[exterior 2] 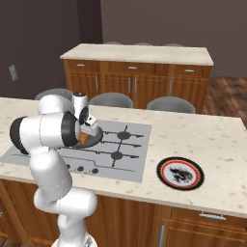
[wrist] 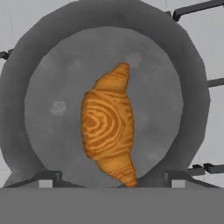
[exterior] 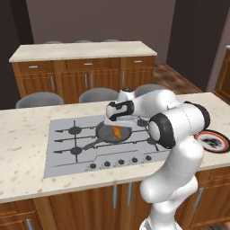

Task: Pick the croissant and place it on the pan. Then turn on the stove to warm the croissant.

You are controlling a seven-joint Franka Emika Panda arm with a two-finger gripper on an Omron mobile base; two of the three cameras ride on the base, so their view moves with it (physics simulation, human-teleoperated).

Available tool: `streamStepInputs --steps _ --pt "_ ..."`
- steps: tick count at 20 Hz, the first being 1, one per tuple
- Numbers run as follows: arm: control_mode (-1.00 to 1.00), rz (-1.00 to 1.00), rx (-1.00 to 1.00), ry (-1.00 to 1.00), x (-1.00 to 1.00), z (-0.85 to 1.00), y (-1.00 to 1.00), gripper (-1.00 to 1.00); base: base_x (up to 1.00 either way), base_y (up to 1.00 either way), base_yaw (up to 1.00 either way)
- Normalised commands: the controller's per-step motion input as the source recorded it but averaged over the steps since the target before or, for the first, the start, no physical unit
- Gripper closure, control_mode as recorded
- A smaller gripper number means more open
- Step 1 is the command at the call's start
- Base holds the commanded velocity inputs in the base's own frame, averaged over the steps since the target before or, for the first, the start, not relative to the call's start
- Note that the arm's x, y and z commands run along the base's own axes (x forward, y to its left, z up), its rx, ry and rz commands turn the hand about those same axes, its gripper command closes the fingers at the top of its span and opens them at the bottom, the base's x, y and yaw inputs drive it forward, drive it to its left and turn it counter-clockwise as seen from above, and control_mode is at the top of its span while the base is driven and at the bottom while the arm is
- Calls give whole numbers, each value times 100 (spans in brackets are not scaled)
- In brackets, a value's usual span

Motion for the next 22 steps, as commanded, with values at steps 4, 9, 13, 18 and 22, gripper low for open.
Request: streamStepInputs --steps 4,9,13,18,22 --pt "-100 -5 1 -7 -25 100 2 -100 0 0 0" --pt "-100 -4 0 -2 -42 100 0 -100 0 0 0" --pt "-100 0 0 -2 -97 62 -1 -100 0 0 0" --pt "-100 0 0 13 -86 7 -8 -100 0 0 0" --pt "-100 0 0 23 -45 -6 -1 -100 0 0 0"
